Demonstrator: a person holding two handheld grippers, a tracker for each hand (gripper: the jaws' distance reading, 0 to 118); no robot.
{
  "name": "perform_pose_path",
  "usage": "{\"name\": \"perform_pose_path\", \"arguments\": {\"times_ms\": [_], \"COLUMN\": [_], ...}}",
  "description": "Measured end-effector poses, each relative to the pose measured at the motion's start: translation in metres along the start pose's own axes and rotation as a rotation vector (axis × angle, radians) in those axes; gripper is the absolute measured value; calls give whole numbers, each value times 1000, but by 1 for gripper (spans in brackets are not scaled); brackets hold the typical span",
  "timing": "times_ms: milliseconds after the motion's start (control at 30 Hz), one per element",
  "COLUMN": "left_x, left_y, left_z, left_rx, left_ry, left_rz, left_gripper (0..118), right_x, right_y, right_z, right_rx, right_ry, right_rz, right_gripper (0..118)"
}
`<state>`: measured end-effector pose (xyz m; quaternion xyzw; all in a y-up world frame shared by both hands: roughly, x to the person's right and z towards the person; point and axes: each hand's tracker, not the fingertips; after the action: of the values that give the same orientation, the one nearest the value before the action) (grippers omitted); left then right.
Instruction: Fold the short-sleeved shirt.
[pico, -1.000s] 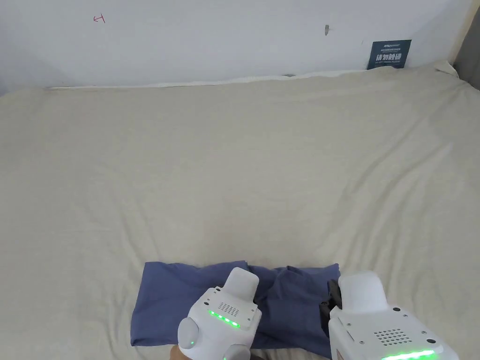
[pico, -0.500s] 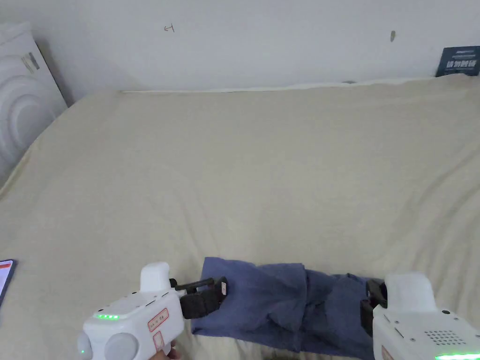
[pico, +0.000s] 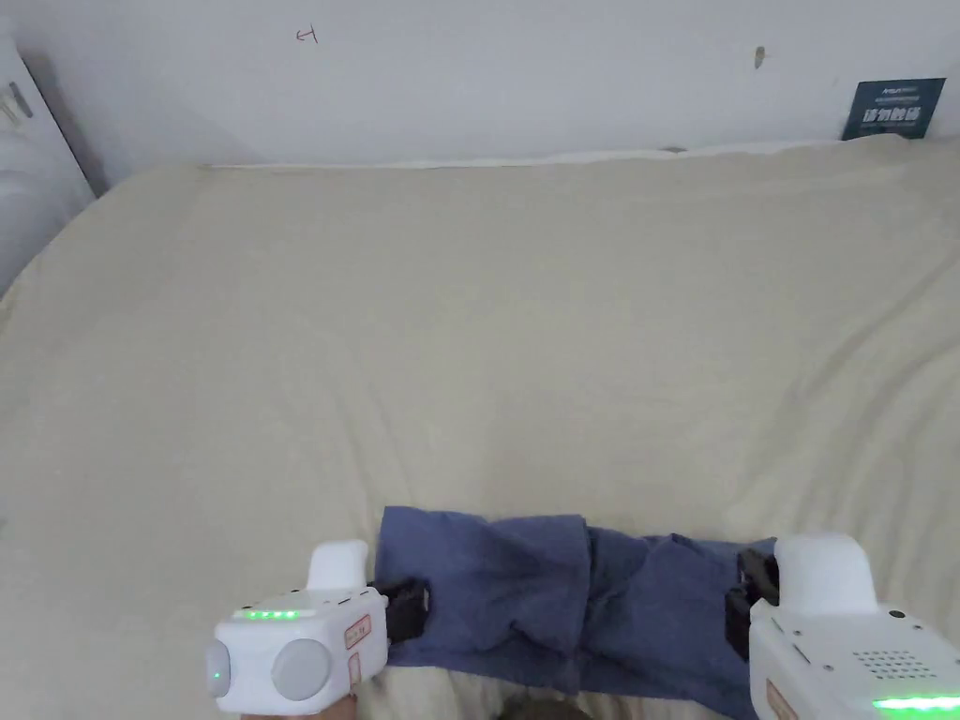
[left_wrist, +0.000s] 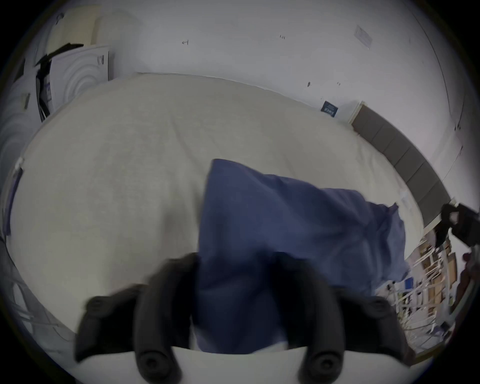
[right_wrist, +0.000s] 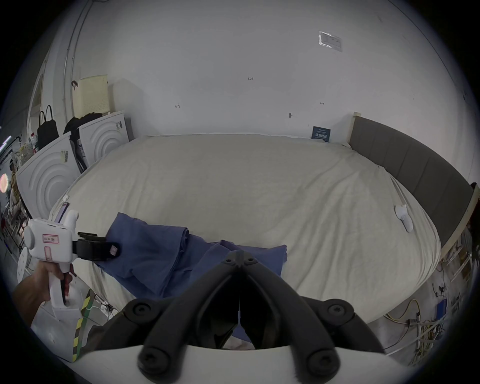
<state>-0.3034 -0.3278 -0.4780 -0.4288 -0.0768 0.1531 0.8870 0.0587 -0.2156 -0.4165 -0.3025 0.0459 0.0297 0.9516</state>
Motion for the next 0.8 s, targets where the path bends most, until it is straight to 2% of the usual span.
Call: {"name": "perform_pose_path", "arguments": {"times_ms": [33, 67, 133, 233, 333, 467, 533, 700, 800], "left_x": [4, 1, -2, 9, 1, -22, -42, -107, -125], "left_y": [0, 6, 8, 16, 35, 60, 67, 63, 54], "left_z": [3, 7, 18, 31, 38, 46, 55, 93, 125], "left_rx": [10, 61, 65, 111, 137, 155, 186, 205, 267], "left_ry": [64, 125, -108, 25, 10, 19, 71, 231, 321], "left_rz": [5, -66, 27, -67, 66, 55, 19, 107, 73], "left_gripper": [9, 9, 9, 9, 8, 8, 8, 8, 8], "right_x": [0, 0, -1, -5, -5, -4, -4, -10, -13], "right_y": [0, 0, 0, 2, 3, 5, 8, 9, 8], "right_z": [-1, -2, -3, -1, 0, 1, 1, 0, 0], "right_rx": [-2, -5, -6, 1, 3, 6, 13, 28, 30], "right_ry": [-2, -1, 2, 8, 14, 9, 9, 31, 49], "right_rz": [-3, -4, -2, 13, 7, 13, 13, 7, 11], "right_gripper": [0, 0, 0, 0, 0, 0, 0, 0, 0]}}
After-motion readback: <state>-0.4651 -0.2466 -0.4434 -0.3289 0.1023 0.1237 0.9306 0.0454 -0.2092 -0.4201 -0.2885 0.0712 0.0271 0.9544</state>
